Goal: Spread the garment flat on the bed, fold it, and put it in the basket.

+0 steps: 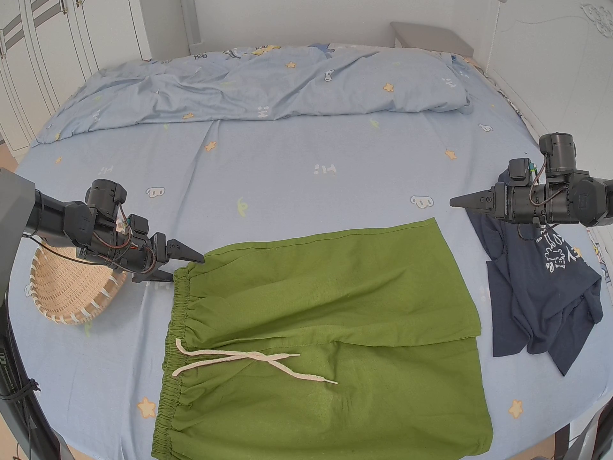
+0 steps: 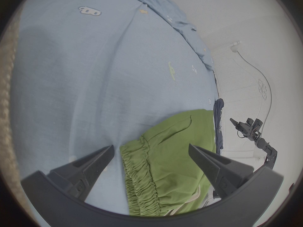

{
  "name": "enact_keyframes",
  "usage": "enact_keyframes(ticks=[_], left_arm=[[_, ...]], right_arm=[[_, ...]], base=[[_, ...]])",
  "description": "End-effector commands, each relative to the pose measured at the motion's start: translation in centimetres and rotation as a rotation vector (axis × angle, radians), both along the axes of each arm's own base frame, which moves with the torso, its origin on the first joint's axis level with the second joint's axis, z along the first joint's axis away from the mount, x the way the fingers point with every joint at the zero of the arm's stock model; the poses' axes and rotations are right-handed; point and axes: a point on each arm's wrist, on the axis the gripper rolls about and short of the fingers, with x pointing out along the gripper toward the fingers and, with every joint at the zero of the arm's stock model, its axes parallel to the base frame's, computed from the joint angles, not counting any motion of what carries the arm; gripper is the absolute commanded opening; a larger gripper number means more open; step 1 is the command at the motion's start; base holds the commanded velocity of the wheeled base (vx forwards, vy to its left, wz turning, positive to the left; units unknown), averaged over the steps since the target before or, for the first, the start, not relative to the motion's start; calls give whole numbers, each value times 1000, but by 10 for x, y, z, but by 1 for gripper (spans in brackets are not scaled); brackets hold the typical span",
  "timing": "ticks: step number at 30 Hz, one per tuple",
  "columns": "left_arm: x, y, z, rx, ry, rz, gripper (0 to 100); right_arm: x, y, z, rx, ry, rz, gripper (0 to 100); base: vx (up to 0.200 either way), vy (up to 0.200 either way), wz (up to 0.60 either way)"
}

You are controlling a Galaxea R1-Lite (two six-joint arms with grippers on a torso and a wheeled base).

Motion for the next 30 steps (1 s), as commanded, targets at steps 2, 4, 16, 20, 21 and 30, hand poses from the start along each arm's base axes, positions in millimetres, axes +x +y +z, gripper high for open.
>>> enact_keyframes(ticks=[2,4,16,20,21,30], left_arm=[[2,0,-2,0,-10,1,100],[1,0,-2,0,-14,1,100],[-1,-5,-2,0,-11,-12,0],[-4,-4,2,1,-18,-9,0],[-8,-4,9,2,-35,-7,0],[-11,-1,14,1,-46,-1,0]], right_arm=[[0,0,1,-1,-4,0,100],[0,0,2,0,-5,-1,100],[4,-1,-3,1,8,-9,100],[11,-2,-12,1,21,-15,100],[20,-1,-24,-1,49,-22,100],[45,11,-56,-10,50,-4,100]], base=[[0,0,0],[0,0,0],[0,0,0],[0,0,0],[0,0,0],[0,0,0]])
